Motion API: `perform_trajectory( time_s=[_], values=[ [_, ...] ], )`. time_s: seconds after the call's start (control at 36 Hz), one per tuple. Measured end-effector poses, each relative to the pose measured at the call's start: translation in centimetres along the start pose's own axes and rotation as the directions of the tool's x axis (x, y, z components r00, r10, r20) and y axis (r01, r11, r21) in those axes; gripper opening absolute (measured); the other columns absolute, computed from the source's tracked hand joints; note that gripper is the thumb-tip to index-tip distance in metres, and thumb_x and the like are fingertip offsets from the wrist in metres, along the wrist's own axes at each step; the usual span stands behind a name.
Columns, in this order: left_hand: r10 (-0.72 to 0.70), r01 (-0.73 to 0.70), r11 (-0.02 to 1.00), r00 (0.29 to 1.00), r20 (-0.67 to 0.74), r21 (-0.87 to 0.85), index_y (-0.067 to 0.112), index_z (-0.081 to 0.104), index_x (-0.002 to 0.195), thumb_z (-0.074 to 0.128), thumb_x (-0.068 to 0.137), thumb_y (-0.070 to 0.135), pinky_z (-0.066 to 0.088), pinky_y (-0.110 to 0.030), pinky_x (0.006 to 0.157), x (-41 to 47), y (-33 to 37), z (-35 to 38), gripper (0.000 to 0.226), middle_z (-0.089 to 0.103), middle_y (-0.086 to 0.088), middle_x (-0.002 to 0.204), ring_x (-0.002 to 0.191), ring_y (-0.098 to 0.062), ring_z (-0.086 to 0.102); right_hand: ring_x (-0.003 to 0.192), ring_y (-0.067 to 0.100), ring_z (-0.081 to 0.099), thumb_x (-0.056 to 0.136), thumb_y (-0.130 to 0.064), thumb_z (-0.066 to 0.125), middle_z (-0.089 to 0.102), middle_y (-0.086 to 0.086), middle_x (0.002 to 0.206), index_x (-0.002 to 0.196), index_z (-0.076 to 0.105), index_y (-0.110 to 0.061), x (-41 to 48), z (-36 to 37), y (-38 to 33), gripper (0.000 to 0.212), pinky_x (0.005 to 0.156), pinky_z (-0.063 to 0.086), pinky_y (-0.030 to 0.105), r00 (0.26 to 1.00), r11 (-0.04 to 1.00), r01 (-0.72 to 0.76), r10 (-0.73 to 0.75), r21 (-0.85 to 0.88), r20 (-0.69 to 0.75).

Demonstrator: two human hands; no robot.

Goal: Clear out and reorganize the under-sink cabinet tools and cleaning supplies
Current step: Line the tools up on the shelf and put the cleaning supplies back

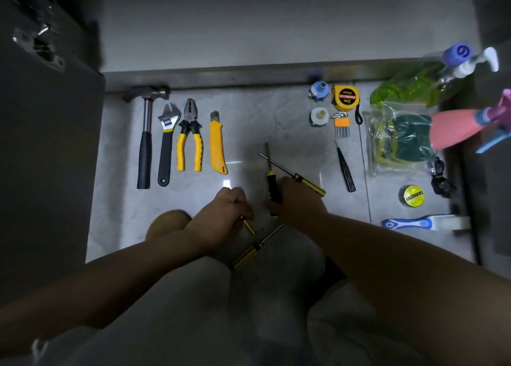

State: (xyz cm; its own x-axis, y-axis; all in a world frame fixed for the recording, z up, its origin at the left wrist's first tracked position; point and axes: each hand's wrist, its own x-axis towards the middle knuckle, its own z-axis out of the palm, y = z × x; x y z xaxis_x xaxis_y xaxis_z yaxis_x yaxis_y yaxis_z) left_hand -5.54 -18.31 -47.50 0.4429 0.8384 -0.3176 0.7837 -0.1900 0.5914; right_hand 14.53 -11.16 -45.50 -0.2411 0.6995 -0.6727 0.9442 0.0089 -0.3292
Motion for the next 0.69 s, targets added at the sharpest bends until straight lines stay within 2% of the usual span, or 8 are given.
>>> perform_trajectory(
  time_s=[0.11,0.19,0.25,0.31,0.42,0.56,0.64,0.69],
  values=[
    [-0.135,0.134,0.983,0.991,-0.001,-0.128,0.013,0.070,0.122,0.063,0.094,0.007,0.048,-0.037,0.098,1.0,0.7,-0.1,0.030,0.062,0.005,0.112,0.119,-0.024,0.056,0.094,0.027,0.065,0.079,-0.040,0.073,0.067,0.009,0.100,0.112,0.061,-0.011,0.7,-0.1,-0.8,0.045,0.069,0.049,0.030,1.000,0.994,-0.026,0.027,0.104,-0.007],
    [-0.218,0.182,0.943,0.971,-0.102,-0.279,0.019,0.068,0.124,0.060,0.098,0.015,0.050,-0.022,0.092,1.0,1.0,-0.5,0.028,0.068,0.004,0.119,0.111,-0.013,0.060,0.082,0.019,0.060,0.083,-0.041,0.072,0.064,0.000,0.088,0.101,0.060,-0.015,0.8,-0.5,-1.7,0.033,0.059,0.041,0.024,0.999,0.974,0.025,-0.018,0.225,-0.035],
    [-0.381,0.276,0.823,0.917,-0.122,-0.497,0.024,0.068,0.122,0.060,0.100,0.027,0.049,-0.013,0.085,1.2,1.3,-1.4,0.023,0.072,0.005,0.115,0.104,-0.008,0.065,0.077,0.016,0.060,0.087,-0.036,0.071,0.057,-0.010,0.078,0.090,0.054,-0.025,0.5,-1.1,-2.3,0.021,0.057,0.041,0.023,0.997,0.955,0.073,-0.063,0.286,-0.045],
    [-0.489,0.321,0.660,0.870,-0.065,-0.679,0.028,0.070,0.117,0.060,0.100,0.038,0.054,-0.025,0.090,2.0,1.6,-2.2,0.022,0.074,0.006,0.111,0.102,-0.007,0.068,0.079,0.022,0.067,0.088,-0.034,0.071,0.063,-0.006,0.079,0.087,0.055,-0.023,0.3,-1.7,-2.9,0.019,0.067,0.055,0.035,0.995,0.929,0.097,-0.089,0.358,-0.038],
    [-0.478,0.250,0.441,0.878,0.011,-0.862,0.017,0.073,0.115,0.066,0.098,0.028,0.059,-0.043,0.093,2.5,2.1,-3.5,0.022,0.076,-0.005,0.108,0.103,-0.018,0.072,0.087,0.035,0.070,0.088,-0.028,0.072,0.070,0.017,0.091,0.096,0.062,-0.004,-0.4,-2.0,-4.0,0.027,0.080,0.057,0.055,0.999,0.862,0.032,-0.036,0.505,0.000],
    [-0.500,0.262,0.498,0.865,-0.027,-0.826,0.011,0.069,0.122,0.067,0.097,0.018,0.056,-0.026,0.088,2.4,1.3,-4.0,0.026,0.074,-0.005,0.115,0.107,-0.015,0.070,0.089,0.034,0.070,0.074,-0.026,0.082,0.069,0.016,0.091,0.098,0.059,-0.005,-1.6,-1.3,-4.3,0.039,0.084,0.058,0.053,0.991,0.772,-0.134,0.096,0.622,0.094],
    [-0.524,0.253,0.496,0.850,-0.054,-0.831,0.010,0.067,0.123,0.066,0.098,0.015,0.056,-0.027,0.093,2.1,0.9,-4.1,0.026,0.071,-0.006,0.121,0.114,-0.013,0.066,0.070,0.023,0.070,0.085,-0.034,0.074,0.070,0.009,0.081,0.091,0.065,-0.011,-2.7,0.2,-3.8,0.025,0.066,0.061,0.034,0.947,0.854,-0.311,0.240,0.416,0.216],
    [-0.541,0.249,0.493,0.838,-0.070,-0.834,0.009,0.066,0.122,0.066,0.098,0.014,0.056,-0.020,0.091,1.8,0.6,-4.1,0.025,0.070,-0.007,0.120,0.115,-0.012,0.066,0.078,0.027,0.072,0.095,-0.038,0.063,0.071,0.016,0.094,0.108,0.066,-0.005,-3.4,1.8,-3.2,0.035,0.073,0.061,0.036,0.854,0.806,-0.494,0.380,0.326,0.355]
  ],
)
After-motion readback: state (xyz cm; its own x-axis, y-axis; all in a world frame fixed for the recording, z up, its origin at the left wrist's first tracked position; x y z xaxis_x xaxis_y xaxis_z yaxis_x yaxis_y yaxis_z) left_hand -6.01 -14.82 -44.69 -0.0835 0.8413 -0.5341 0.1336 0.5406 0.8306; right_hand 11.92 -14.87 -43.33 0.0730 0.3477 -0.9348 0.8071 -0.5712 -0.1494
